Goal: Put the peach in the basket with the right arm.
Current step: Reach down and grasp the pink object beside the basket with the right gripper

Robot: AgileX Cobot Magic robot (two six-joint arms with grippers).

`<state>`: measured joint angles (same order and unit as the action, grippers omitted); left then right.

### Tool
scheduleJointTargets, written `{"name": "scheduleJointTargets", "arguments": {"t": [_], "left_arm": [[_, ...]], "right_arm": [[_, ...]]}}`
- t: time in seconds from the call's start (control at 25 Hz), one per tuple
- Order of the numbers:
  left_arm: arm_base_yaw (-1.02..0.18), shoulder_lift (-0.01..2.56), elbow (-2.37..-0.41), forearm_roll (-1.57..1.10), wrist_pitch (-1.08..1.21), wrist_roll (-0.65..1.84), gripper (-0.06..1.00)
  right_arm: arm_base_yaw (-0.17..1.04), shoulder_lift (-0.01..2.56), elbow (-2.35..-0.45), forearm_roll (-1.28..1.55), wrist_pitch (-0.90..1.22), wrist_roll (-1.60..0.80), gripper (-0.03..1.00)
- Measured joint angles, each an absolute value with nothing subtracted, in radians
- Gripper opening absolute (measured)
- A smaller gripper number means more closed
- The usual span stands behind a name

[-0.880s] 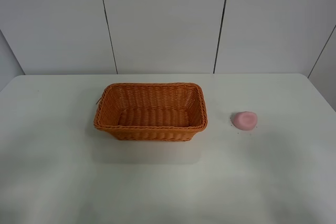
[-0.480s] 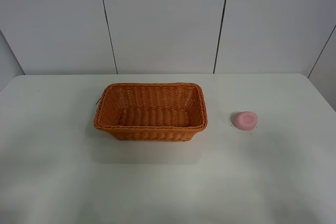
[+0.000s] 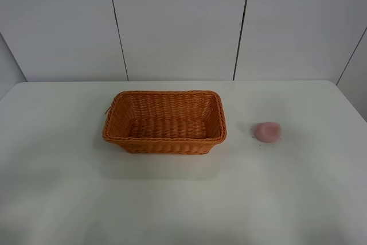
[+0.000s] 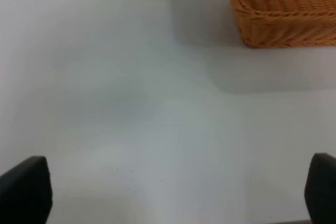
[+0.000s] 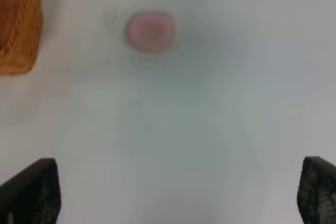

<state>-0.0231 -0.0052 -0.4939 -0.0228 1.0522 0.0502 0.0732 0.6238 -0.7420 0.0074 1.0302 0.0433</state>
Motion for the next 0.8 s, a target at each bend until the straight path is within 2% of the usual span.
{"name": "scheduleJointTargets", "arguments": {"t": [0.52,0.8], "left_arm": [[-0.023,-0.005,-0.494,-0.023,1.052,0.050,0.99],[-0.023,-0.005,-0.494,-0.023,1.052,0.050,0.99]], "right_arm": [[0.073,1.497,-1.200,0.032,1.086,0.043,0.70],[0.073,1.859,-1.494,0.032,1.133,0.039,0.70]]}}
